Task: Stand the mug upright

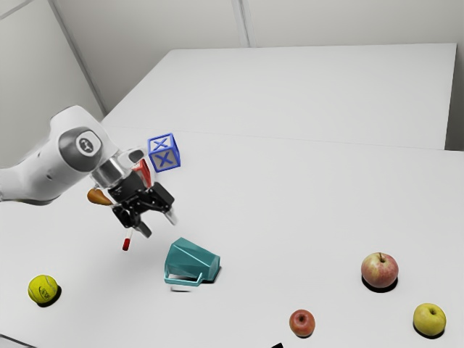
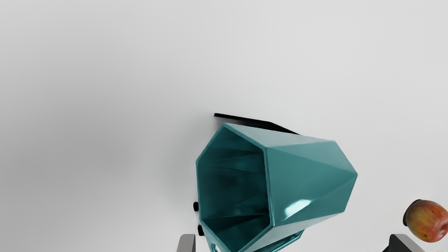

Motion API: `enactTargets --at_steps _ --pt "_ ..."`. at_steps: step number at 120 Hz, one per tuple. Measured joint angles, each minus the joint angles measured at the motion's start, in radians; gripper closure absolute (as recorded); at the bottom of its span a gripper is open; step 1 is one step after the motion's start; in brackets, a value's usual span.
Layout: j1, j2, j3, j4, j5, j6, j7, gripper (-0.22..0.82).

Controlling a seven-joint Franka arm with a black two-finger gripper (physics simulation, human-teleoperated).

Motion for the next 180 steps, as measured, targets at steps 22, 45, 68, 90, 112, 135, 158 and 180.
enactTargets --at_steps 22,45,68,90,112,135,158,180 --pt "0.007 0.061 0.003 -0.024 -0.102 0.034 0.103 0.00" --pt "0.005 0.101 0.002 -0.037 -0.236 0.046 0.212 0.00" --pt "0.004 0.115 0.002 -0.062 -0.344 0.041 0.308 0.00" --pt "0.007 0.124 0.002 -0.087 -0.430 0.030 0.387 0.00" --pt "0.009 0.125 0.002 -0.111 -0.480 0.012 0.453 0.00" --pt "0.008 0.132 0.002 -0.124 -0.513 0.007 0.509 0.06" --pt "0.007 0.132 0.002 -0.124 -0.525 0.005 0.549 0.25" --pt "0.004 0.126 0.002 -0.118 -0.533 0.004 0.577 0.40"
